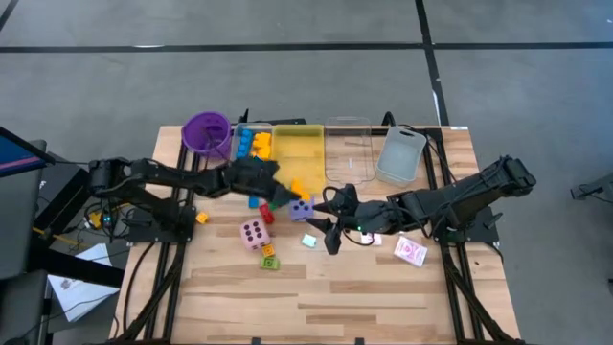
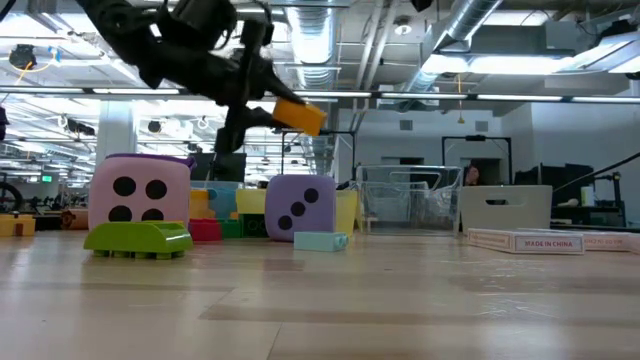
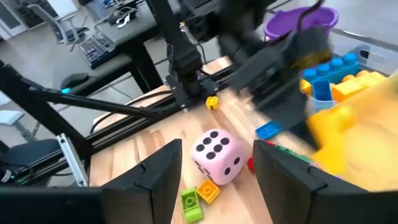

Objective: Pick & Place Toys
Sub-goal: Put the right yellow stud game piece into the left transparent bin

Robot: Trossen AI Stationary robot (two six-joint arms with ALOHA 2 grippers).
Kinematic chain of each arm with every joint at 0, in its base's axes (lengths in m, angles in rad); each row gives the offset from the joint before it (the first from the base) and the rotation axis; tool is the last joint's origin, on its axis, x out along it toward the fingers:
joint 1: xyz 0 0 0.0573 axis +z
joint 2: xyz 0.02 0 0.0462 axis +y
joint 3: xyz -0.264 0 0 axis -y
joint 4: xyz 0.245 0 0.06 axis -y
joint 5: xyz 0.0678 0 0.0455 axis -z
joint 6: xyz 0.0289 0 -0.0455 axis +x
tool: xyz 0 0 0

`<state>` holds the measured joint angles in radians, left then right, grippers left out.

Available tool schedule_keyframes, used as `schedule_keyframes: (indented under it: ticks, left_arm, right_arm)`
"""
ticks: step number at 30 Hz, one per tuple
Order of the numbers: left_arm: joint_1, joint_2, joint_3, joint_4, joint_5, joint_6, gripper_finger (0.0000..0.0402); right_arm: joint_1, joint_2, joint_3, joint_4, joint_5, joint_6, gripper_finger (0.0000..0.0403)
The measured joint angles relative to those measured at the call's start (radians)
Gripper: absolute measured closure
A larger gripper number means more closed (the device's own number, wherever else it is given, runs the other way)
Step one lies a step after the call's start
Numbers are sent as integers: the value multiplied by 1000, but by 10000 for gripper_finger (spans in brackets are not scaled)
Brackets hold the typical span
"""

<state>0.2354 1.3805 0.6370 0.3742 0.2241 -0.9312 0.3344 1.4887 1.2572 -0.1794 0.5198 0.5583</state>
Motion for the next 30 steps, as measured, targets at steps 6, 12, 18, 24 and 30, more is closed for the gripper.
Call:
schedule_keyframes:
  ticks: [6, 12, 18, 24, 30]
  left_arm:
    - [174, -61, 1, -27, 2, 78, 285]
    - [351, -213, 1, -249, -53, 225, 287]
    - [466, -376, 1, -556, -164, 364, 280]
    - [498, -435, 1, -627, -175, 436, 272]
    - [498, -409, 1, -629, -198, 487, 254]
  right_arm:
    - [24, 0, 0, -27, -1, 46, 224]
    - [46, 0, -1, -64, 2, 79, 234]
    - [52, 0, -2, -71, 2, 81, 241]
    - [30, 1, -2, -71, 5, 71, 247]
    - [15, 1, -2, -71, 5, 71, 249]
